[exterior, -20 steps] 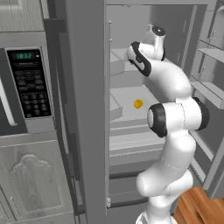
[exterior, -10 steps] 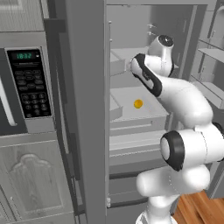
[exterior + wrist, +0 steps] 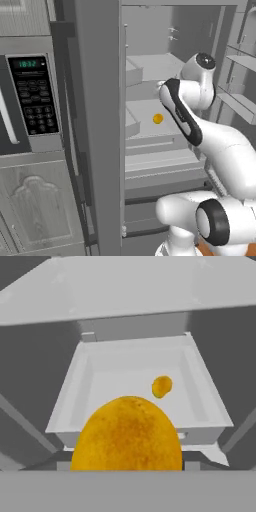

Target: Pick up both mangos from the fridge and place them inside the tupperware on the counter.

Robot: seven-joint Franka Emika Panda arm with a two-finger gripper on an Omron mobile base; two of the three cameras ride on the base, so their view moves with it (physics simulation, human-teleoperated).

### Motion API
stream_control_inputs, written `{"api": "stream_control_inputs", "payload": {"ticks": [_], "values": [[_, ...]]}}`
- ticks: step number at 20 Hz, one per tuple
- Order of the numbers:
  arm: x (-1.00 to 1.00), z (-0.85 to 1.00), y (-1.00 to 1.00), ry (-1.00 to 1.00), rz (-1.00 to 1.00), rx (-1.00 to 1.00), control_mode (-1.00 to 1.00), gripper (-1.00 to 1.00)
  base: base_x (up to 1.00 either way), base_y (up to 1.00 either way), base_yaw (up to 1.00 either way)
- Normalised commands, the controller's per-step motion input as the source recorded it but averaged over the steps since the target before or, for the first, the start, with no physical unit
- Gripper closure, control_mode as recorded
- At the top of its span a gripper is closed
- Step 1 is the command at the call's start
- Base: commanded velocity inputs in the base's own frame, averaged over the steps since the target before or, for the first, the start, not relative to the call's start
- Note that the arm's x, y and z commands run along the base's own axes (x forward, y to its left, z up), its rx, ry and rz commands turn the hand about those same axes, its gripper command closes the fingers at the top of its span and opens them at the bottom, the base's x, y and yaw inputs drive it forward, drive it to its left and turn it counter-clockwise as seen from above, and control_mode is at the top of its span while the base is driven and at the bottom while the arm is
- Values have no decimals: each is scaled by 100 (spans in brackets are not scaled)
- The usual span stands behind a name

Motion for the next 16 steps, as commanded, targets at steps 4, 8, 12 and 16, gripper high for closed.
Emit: {"api": "stream_control_inputs", "payload": {"ticks": [4,8,12,16], "values": [[-61,0,0,11,0,-1,-100,100,0,0,0],[0,0,0,0,0,0,100,100,-83,0,0],[0,0,0,0,0,0,100,100,-92,-6,0],[0,0,0,0,0,0,100,100,-79,-32,0]]}}
